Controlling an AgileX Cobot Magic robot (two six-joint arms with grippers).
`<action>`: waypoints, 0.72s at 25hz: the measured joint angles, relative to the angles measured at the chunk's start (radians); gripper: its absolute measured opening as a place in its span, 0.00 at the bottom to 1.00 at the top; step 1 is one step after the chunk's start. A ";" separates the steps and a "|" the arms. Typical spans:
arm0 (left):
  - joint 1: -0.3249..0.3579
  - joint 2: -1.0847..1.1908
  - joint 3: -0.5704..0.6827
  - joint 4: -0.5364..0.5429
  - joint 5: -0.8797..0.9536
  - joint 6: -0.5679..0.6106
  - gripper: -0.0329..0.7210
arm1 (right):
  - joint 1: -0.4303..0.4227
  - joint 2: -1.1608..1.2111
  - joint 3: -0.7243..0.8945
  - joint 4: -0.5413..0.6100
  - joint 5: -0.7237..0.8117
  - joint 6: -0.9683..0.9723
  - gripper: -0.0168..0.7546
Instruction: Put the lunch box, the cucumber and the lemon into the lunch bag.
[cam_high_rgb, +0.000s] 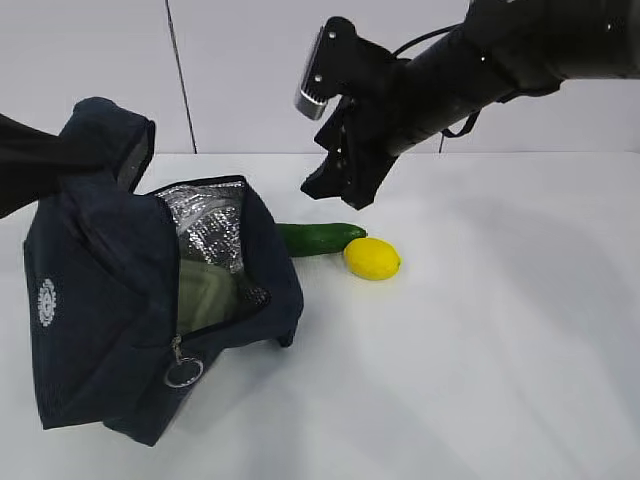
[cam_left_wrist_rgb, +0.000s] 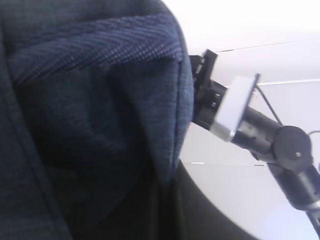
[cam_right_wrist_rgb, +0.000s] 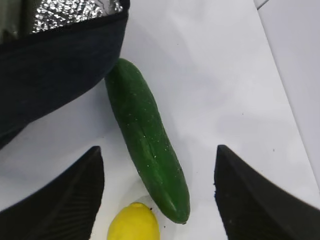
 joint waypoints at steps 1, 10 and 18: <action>0.000 0.000 0.000 0.000 0.000 0.000 0.03 | 0.000 0.013 0.000 -0.018 -0.010 -0.004 0.71; 0.002 0.000 0.000 0.002 0.000 0.000 0.03 | 0.000 0.146 -0.026 -0.055 -0.100 -0.015 0.71; 0.002 0.000 0.000 0.008 0.001 0.000 0.03 | 0.000 0.287 -0.180 -0.059 -0.026 -0.015 0.71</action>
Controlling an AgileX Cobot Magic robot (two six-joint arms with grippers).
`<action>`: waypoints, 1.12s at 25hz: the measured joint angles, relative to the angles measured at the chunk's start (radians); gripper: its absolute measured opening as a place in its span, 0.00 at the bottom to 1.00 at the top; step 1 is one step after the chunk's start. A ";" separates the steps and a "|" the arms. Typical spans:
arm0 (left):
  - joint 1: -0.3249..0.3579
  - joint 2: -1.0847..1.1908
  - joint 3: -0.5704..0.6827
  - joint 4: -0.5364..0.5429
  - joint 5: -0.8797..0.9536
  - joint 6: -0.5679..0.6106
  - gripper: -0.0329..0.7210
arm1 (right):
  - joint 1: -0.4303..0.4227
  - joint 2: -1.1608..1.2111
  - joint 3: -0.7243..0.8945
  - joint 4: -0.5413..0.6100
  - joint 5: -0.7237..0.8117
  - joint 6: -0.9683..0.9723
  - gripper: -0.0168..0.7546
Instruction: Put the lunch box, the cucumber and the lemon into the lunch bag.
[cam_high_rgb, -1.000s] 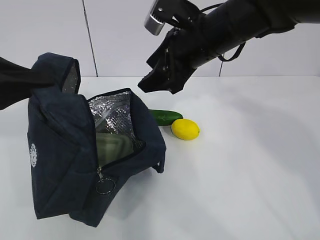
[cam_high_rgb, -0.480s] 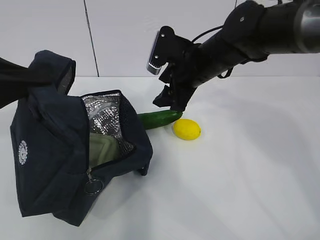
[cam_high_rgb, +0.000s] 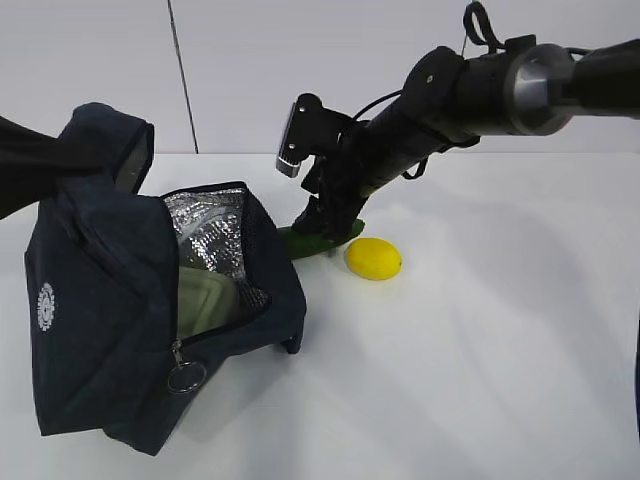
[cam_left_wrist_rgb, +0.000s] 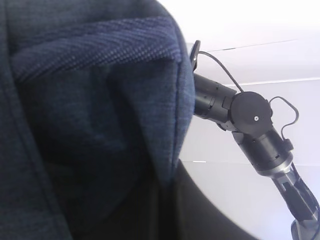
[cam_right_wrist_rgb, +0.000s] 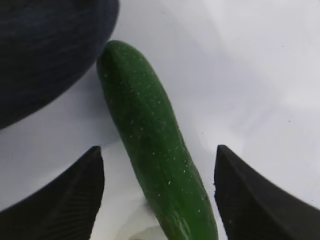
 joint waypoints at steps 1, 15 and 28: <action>0.000 0.000 0.000 0.000 0.000 0.000 0.03 | 0.000 0.005 -0.012 -0.002 0.013 0.000 0.71; 0.000 0.000 0.000 0.002 0.001 0.000 0.03 | -0.009 0.079 -0.110 -0.124 0.130 -0.002 0.66; 0.000 0.000 0.000 0.000 0.002 0.000 0.03 | -0.029 0.109 -0.114 -0.127 0.136 -0.065 0.66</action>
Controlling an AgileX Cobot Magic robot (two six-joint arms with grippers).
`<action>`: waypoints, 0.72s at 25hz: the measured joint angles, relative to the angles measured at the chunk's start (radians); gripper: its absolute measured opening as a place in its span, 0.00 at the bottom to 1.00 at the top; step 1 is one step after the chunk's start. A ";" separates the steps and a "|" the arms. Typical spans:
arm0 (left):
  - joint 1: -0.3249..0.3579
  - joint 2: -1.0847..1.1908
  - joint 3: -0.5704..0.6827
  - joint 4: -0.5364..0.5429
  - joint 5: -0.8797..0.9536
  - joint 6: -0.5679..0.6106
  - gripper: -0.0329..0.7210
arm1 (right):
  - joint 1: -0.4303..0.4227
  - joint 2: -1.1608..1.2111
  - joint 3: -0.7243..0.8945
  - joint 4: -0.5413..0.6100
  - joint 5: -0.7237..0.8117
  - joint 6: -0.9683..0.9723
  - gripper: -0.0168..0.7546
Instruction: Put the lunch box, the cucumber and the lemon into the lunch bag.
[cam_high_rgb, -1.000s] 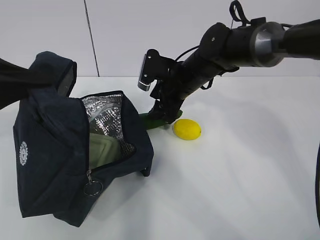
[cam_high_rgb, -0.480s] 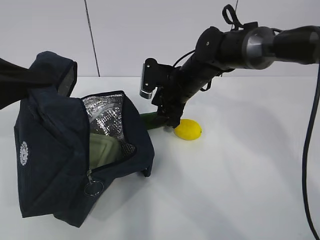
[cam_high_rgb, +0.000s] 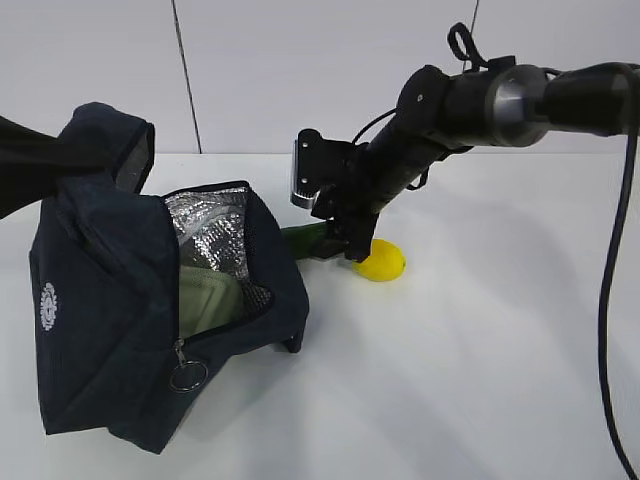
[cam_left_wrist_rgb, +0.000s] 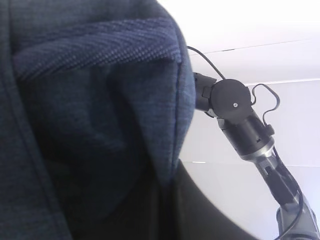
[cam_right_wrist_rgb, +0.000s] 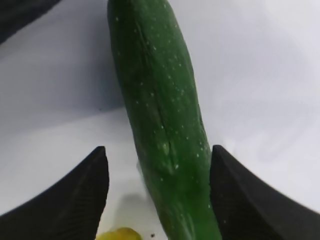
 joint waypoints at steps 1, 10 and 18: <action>0.000 0.000 0.000 0.000 0.000 0.000 0.03 | -0.005 0.001 0.000 0.000 0.000 -0.002 0.66; 0.000 0.000 0.000 -0.008 0.000 0.000 0.03 | -0.031 0.039 -0.056 0.056 0.021 -0.022 0.66; 0.000 0.000 0.000 -0.008 0.000 0.000 0.03 | -0.031 0.064 -0.109 0.066 0.085 -0.024 0.65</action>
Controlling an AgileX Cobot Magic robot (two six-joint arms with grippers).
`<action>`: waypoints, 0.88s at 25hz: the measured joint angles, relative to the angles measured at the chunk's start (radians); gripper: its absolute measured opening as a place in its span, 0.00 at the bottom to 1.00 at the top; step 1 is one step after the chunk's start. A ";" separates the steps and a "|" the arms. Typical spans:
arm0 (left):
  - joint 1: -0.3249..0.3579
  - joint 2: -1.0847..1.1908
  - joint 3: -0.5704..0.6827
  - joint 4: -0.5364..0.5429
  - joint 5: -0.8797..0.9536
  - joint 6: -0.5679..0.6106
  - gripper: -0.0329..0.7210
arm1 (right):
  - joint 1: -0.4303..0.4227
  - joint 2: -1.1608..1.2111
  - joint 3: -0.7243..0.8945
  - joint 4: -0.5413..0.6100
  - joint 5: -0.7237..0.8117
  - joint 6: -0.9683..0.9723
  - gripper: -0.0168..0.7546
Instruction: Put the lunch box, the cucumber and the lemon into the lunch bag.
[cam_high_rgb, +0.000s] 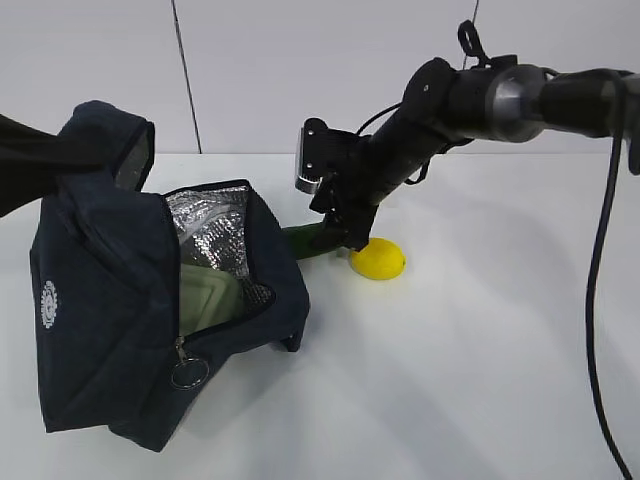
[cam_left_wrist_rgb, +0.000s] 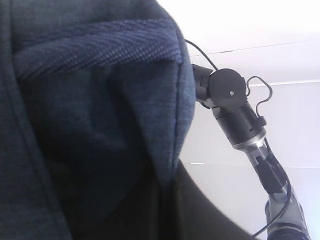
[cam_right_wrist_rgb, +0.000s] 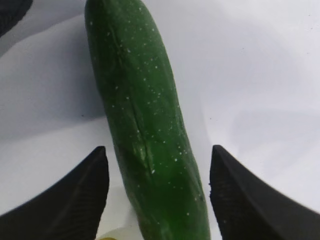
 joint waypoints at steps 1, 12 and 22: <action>0.000 0.000 0.000 0.000 0.000 0.000 0.03 | 0.000 0.000 -0.002 0.000 0.005 0.000 0.65; 0.000 0.000 0.000 -0.004 0.000 0.000 0.03 | 0.000 0.000 -0.004 0.000 0.053 -0.002 0.65; 0.000 0.000 0.000 -0.004 0.008 0.000 0.03 | 0.000 0.015 -0.007 0.008 0.049 -0.002 0.65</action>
